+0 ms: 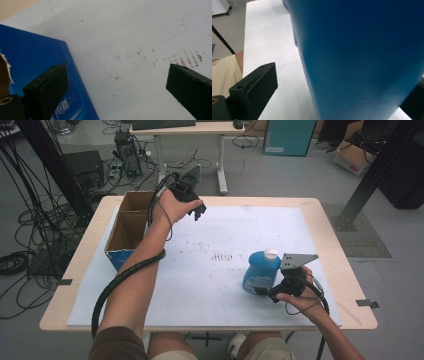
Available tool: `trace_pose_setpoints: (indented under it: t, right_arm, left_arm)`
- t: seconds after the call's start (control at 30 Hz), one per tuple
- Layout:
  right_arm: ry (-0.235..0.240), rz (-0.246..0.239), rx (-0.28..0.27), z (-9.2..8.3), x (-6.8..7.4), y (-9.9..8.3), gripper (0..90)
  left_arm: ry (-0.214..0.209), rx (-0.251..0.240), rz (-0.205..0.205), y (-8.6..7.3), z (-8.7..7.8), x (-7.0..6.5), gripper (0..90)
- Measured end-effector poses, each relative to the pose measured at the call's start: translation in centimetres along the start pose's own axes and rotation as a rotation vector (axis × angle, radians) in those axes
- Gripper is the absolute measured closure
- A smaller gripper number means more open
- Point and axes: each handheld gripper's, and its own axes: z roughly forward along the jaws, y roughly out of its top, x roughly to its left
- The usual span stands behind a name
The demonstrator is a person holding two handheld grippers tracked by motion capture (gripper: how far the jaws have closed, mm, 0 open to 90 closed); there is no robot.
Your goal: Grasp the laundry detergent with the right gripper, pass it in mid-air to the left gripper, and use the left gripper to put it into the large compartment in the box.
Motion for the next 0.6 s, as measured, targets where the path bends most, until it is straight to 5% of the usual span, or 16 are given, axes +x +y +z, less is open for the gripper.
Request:
trace_pose_setpoints:
  t: [0.6]
  right_arm:
    - [-0.001, 0.008, -0.011, 0.06, 0.04, -0.24, 1.2]
  left_arm:
    - [0.002, -0.002, -0.001, -0.01, 0.01, 0.1, 4.8]
